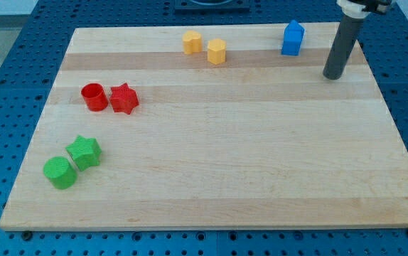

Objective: Nudge red star a bit left

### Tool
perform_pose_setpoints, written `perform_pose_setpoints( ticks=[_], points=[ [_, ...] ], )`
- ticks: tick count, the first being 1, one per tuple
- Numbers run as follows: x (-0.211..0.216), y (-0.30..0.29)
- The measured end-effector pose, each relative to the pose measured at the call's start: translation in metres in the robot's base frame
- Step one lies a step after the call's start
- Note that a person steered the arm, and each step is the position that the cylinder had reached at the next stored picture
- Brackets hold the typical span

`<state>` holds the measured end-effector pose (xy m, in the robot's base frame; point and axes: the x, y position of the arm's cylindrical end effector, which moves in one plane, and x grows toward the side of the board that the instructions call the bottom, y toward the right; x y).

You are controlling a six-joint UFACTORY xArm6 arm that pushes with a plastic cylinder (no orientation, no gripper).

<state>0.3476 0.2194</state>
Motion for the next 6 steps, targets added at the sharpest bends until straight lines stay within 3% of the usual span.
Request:
perform_pose_setpoints(
  ticks=[2,5,6],
  points=[
    [0.002,-0.002],
    [0.074,-0.138],
    [0.078,-0.215]
  ],
)
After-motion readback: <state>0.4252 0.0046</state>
